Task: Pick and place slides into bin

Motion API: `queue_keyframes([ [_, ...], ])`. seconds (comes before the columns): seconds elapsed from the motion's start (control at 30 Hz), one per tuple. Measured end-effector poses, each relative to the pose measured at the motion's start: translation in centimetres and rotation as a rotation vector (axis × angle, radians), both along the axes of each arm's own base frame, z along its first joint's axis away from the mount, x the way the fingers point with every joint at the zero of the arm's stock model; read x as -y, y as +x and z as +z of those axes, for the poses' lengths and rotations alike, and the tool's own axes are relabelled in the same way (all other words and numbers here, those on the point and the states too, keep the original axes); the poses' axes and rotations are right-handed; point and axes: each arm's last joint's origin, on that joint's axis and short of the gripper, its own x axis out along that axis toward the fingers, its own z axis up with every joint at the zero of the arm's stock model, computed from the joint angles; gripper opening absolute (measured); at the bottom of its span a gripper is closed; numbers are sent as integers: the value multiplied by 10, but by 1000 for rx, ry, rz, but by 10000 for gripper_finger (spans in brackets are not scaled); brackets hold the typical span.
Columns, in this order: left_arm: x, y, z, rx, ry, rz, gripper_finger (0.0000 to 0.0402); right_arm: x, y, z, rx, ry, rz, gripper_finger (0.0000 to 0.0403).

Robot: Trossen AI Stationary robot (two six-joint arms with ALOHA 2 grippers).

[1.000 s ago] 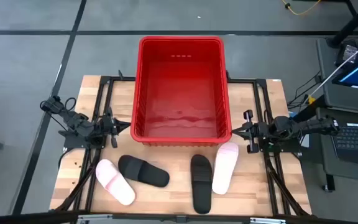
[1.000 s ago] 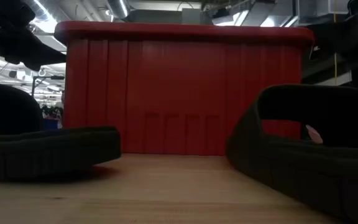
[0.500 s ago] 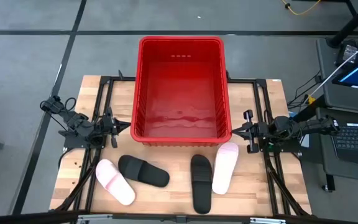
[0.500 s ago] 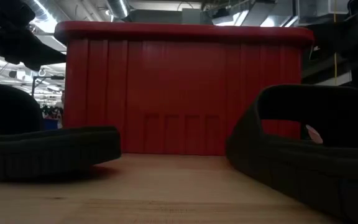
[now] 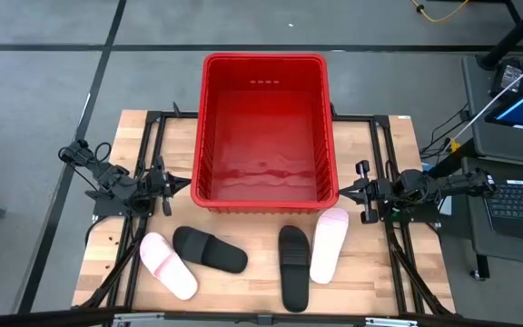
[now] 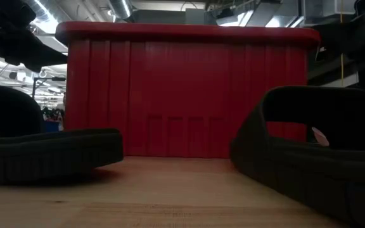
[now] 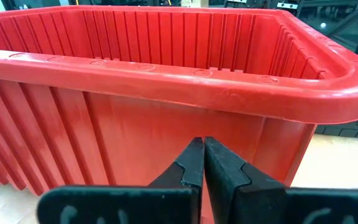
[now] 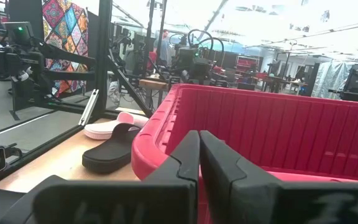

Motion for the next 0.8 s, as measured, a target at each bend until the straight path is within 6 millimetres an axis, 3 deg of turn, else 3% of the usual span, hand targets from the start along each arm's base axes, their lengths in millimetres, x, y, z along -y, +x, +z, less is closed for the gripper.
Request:
queue_keyframes([
  [0.8, 0, 0, 0, 0, 0, 0, 9, 0, 0, 0, 1, -1, 0, 16],
])
